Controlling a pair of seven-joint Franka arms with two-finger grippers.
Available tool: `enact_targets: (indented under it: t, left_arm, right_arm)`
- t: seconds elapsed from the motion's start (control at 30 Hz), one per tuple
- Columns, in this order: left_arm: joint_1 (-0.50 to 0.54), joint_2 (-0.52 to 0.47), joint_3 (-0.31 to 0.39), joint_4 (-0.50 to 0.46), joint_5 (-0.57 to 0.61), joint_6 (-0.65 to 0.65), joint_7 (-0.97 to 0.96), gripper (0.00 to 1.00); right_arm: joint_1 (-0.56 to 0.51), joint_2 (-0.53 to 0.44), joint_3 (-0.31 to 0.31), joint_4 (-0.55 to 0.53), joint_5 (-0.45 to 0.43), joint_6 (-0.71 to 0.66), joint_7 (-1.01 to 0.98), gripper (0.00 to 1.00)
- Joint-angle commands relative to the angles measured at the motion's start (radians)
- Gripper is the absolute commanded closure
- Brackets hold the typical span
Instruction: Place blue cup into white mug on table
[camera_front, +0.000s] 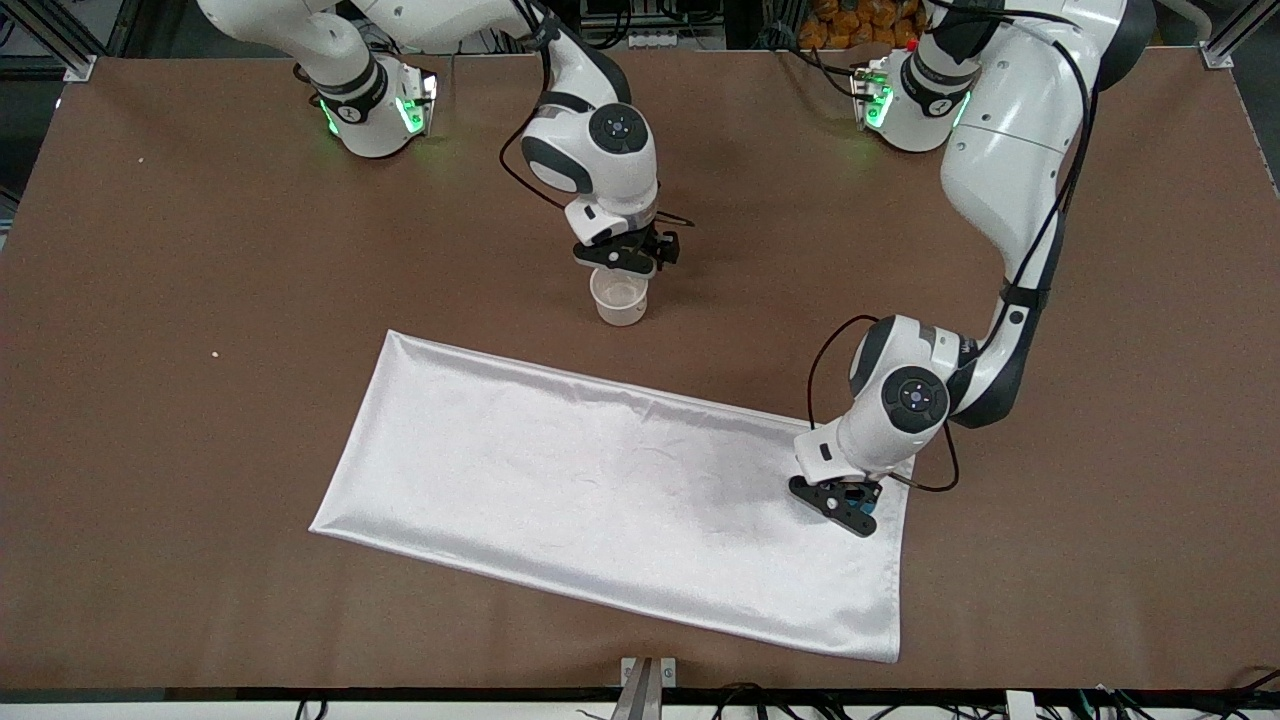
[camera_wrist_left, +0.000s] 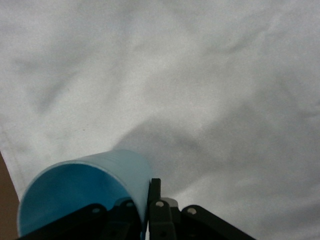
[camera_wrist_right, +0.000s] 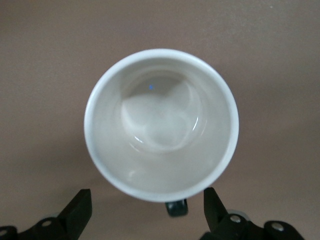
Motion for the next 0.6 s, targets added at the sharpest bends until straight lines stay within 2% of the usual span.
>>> enact_targets:
  t: [0.0,0.1,0.2,0.43,0.57]
  left_arm:
    - [0.005,-0.009,0.004,0.010,0.022,0.007,0.009,1.00]
    - [0.005,-0.024,0.007,0.010,0.022,0.007,0.007,1.00]
    - [0.005,-0.044,0.009,0.010,0.022,0.005,0.003,1.00]
    - [0.000,-0.093,0.009,0.008,0.019,-0.007,-0.012,1.00]
    - [0.005,-0.136,0.007,0.001,0.022,-0.030,-0.049,1.00]
  right_arm:
    - [0.006,-0.026,0.038,0.087,-0.024,-0.174,0.086,0.00]
    - [0.005,-0.028,0.061,0.151,-0.023,-0.286,0.083,0.00]
    - [0.005,-0.028,0.073,0.196,-0.023,-0.337,0.080,0.00]
    - [-0.015,-0.048,0.079,0.234,-0.021,-0.343,0.050,0.00]
    - [-0.059,-0.077,0.079,0.234,-0.010,-0.349,-0.073,0.00]
